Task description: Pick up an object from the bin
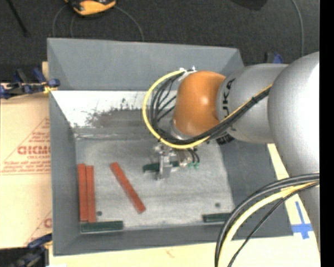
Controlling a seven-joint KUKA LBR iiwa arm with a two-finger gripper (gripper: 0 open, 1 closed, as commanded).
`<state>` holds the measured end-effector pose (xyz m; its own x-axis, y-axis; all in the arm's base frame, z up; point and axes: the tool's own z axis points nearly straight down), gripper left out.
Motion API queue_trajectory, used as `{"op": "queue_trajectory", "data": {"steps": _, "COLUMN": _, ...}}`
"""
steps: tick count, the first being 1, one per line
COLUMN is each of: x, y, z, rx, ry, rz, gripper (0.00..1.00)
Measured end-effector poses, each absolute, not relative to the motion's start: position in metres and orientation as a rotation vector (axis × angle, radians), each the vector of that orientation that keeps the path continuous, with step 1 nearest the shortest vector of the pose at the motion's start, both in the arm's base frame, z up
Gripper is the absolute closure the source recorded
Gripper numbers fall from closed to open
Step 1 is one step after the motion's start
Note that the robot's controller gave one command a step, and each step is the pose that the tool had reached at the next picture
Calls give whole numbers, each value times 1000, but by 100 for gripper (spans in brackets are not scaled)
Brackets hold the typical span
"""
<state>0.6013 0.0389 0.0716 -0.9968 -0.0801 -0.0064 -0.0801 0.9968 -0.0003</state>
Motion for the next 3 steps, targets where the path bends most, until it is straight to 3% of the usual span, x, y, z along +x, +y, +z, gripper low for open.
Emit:
{"op": "queue_trajectory", "data": {"steps": 1, "x": 601, "y": 39, "z": 72, "rx": -124, "ry": 3133, "rz": 1, "gripper": 100}}
{"op": "queue_trajectory", "data": {"steps": 2, "x": 649, "y": 33, "z": 194, "rx": -235, "ry": 3127, "rz": 0, "gripper": 100}}
{"op": "queue_trajectory", "data": {"steps": 3, "x": 649, "y": 33, "z": 193, "rx": -234, "ry": 3128, "rz": 1, "gripper": 100}}
